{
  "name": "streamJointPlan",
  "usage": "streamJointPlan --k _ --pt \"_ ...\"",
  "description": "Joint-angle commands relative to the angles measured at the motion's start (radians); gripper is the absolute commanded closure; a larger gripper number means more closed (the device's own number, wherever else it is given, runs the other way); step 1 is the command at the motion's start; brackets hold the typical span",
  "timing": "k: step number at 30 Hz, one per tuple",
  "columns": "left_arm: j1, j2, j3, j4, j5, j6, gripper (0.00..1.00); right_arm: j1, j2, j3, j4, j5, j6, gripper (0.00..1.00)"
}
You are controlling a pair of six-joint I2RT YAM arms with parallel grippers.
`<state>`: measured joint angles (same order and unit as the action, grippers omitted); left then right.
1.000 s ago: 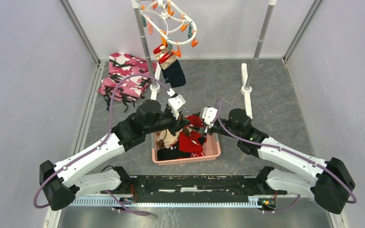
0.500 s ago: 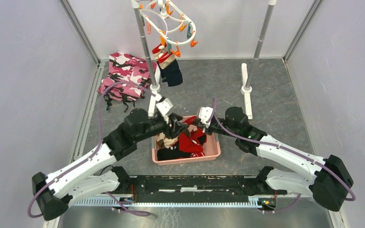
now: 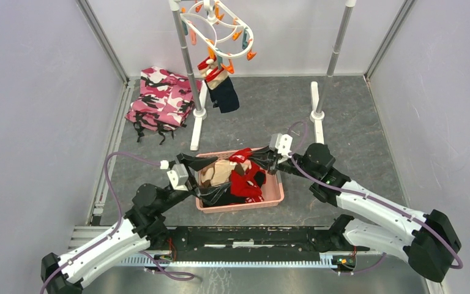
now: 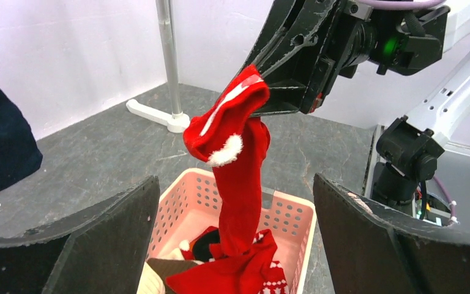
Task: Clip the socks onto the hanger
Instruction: Pick up the sock from the bin.
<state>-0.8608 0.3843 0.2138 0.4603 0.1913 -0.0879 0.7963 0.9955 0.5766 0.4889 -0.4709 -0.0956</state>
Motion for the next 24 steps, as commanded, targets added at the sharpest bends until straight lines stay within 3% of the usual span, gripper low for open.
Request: streamJointPlan --k 1,8,15,18,22,24 --pt "-0.001 0.023 -0.005 0.164 0.027 0.045 0.00 -0.008 -0.015 0.000 0.173 -0.081 0.118 1.00" --pt "-0.001 0.133 -0.041 0.332 0.033 0.152 0.01 -0.009 0.028 0.014 0.245 -0.165 0.198 1.00" --pt "-0.001 0.241 -0.001 0.415 0.045 0.176 0.14 -0.010 0.051 0.015 0.256 -0.193 0.215 1.00" --pt "-0.001 0.257 -0.001 0.440 0.057 0.164 0.24 -0.009 0.051 0.010 0.251 -0.194 0.213 1.00" --pt "-0.001 0.256 -0.005 0.448 0.054 0.151 0.46 -0.009 0.055 0.009 0.241 -0.201 0.210 1.00" --pt "-0.001 0.251 -0.004 0.449 0.054 0.145 0.49 -0.009 0.061 0.009 0.238 -0.205 0.209 1.00"
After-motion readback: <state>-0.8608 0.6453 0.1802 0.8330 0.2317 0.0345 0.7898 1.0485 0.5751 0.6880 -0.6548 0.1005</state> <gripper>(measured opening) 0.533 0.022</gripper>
